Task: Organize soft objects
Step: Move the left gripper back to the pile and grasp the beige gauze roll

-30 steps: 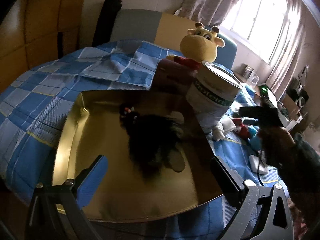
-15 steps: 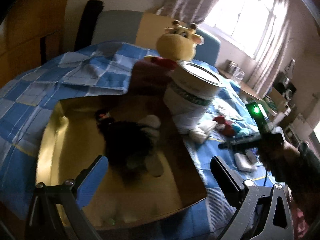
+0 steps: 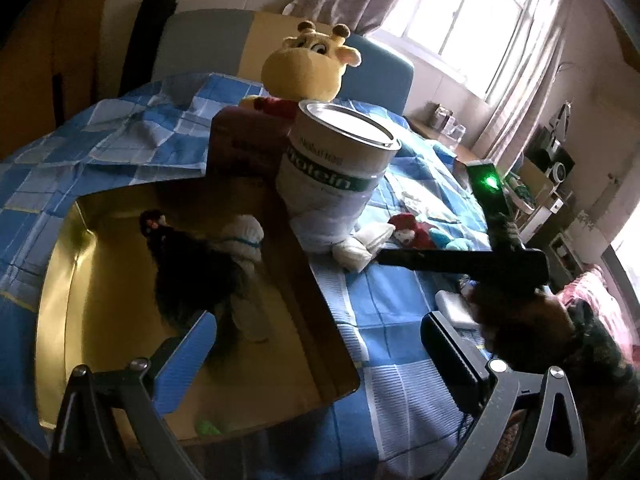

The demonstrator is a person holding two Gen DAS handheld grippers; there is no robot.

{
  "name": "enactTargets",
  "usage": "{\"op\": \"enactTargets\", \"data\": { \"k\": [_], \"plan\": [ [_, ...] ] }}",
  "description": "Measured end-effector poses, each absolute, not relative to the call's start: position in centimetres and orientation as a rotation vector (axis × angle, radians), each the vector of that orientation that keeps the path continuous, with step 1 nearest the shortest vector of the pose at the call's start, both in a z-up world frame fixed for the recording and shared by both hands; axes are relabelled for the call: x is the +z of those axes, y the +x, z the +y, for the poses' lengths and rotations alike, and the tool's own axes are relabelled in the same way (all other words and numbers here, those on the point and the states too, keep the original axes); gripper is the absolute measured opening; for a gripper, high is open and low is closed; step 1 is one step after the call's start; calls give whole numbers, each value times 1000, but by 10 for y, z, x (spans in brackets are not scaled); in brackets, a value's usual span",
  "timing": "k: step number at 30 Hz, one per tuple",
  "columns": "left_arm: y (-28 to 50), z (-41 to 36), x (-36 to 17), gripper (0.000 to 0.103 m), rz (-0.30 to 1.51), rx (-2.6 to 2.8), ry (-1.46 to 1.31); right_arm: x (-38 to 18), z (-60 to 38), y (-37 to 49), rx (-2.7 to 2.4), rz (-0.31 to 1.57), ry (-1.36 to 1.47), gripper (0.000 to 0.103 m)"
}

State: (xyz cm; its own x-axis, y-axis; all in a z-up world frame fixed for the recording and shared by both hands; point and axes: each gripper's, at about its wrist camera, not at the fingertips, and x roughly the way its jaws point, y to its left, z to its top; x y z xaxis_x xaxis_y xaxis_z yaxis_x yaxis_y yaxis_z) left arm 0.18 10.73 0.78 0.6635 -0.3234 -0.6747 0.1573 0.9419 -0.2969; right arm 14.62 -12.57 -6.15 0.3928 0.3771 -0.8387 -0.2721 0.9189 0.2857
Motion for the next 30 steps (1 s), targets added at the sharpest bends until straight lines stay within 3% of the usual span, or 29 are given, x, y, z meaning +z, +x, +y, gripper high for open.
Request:
{"op": "enactTargets", "data": {
  "k": [7, 9, 11, 12, 15, 19, 20, 21, 22, 30],
  "plan": [
    [0, 111, 4, 103, 803, -266, -236, -69, -65, 159, 379, 1015, -50, 56],
    [0, 112, 4, 103, 794, -262, -234, -79, -60, 165, 368, 1039, -90, 42],
    [0, 113, 6, 103, 779, -267, -234, -87, -64, 168, 333, 1061, -127, 34],
    [0, 113, 6, 103, 773, -273, -233, -87, -69, 166, 324, 1057, -123, 21],
    [-1, 107, 10, 103, 739, -295, -199, -78, -91, 160, 273, 1049, -127, 11],
    [1, 95, 16, 103, 691, -323, -170, -69, -121, 143, 357, 1087, -107, 11],
    [3, 92, 18, 103, 683, -340, -171, -69, -128, 138, 398, 1110, -87, 18],
    [5, 88, 19, 103, 682, -345, -168, -68, -136, 134, 429, 1129, -61, 33],
    [9, 82, 20, 103, 692, -343, -150, -67, -145, 129, 438, 1138, -38, 38],
    [32, 23, 19, 103, 733, -354, 20, -48, -227, 124, 274, 974, 273, 39]
  ]
}}
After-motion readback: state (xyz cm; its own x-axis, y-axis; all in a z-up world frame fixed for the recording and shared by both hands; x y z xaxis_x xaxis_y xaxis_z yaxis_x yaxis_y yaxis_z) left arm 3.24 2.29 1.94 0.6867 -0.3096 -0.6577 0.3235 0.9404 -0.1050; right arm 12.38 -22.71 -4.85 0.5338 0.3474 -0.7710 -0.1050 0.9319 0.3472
